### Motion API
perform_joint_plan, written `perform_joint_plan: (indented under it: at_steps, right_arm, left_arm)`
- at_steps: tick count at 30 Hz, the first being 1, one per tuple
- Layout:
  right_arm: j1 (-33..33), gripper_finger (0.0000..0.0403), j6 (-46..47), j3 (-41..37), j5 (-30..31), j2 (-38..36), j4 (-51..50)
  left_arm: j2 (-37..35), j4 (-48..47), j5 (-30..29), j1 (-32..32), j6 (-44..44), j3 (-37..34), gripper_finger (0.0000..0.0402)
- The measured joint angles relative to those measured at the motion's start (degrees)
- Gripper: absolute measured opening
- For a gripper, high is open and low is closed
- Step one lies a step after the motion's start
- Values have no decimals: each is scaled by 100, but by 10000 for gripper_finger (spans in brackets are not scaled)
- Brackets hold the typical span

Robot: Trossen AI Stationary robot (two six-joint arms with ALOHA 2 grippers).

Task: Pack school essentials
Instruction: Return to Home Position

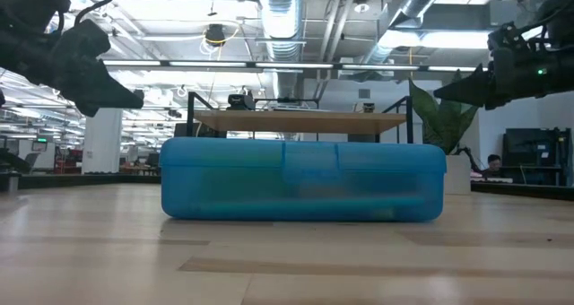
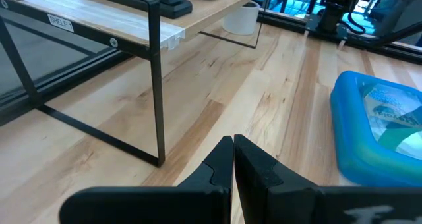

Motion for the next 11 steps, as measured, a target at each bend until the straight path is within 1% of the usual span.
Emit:
perform_joint_plan:
  at_steps: [11]
  right_arm:
    - [1,29,0,0,0,0,0]
  left_arm:
    - [0,0,1,0,1,2,0]
